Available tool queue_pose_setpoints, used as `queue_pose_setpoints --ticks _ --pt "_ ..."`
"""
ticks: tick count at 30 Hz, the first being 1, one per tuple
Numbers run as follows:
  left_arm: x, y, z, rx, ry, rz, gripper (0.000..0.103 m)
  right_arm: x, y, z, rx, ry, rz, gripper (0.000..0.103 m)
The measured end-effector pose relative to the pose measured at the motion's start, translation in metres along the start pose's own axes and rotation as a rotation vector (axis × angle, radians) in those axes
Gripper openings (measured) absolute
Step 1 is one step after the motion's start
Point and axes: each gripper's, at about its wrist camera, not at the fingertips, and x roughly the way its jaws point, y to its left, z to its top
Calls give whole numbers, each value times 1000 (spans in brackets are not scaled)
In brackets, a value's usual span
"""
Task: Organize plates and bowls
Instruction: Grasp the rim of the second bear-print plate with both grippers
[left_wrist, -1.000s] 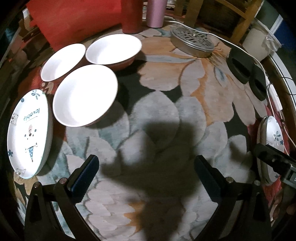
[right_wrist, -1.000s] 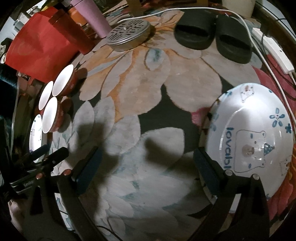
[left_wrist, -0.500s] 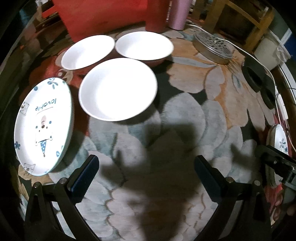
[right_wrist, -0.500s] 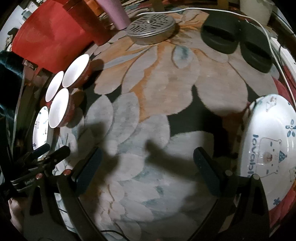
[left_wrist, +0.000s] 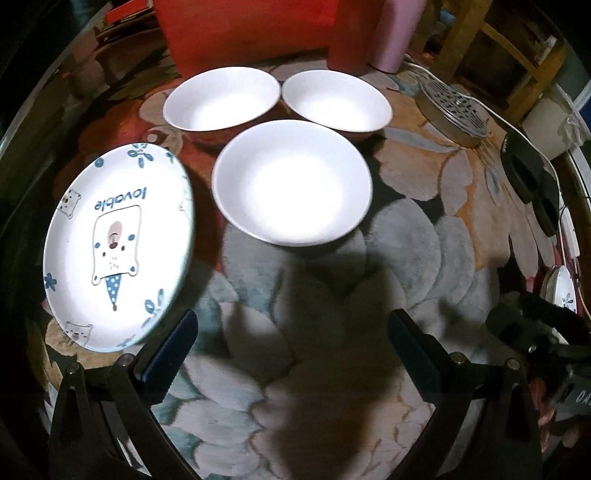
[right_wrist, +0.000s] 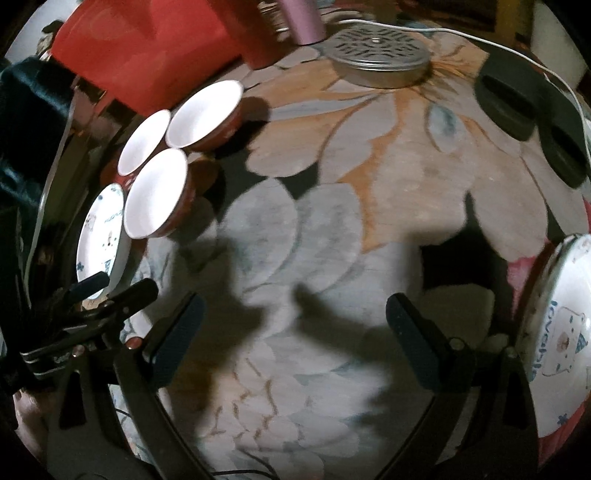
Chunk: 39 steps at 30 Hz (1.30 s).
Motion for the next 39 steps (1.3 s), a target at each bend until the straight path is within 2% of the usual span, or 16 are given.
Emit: queue_pose_setpoints --ticks 6,16,21,25,27,29,30,32,33,34,35,38,39 --pt "-5 41 -1 -14 -26 7 102 14 37 0 -81 32 28 100" --pt "0 146 -10 -126 -17 72 102 51 113 -4 -166 119 123 98" --pt "-5 188 -10 -183 -55 77 102 65 148 1 -164 125 177 97" --pt "-8 207 -11 -243 -75 62 102 79 171 10 -133 118 206 90" --pt "-5 217 -11 -269 -72 60 102 89 181 15 -112 123 205 85" --pt "-2 224 -13 -298 -64 50 101 99 188 17 -95 130 192 69" --pt "1 224 -9 -303 -61 46 100 106 192 18 -85 138 175 65" --pt "5 226 -9 -308 -52 38 99 113 194 19 -66 153 157 42" --pt "5 226 -8 -308 -49 34 98 117 194 18 -59 164 151 35" --pt "6 226 -7 -306 -47 30 98 123 195 17 -51 184 153 20" --pt "7 227 -7 -304 -43 21 97 125 195 17 -45 188 168 17" --pt "13 228 -3 -301 -29 4 93 123 199 16 -104 180 162 18" --pt "14 229 -1 -300 -25 -1 89 122 197 15 -118 187 172 18"
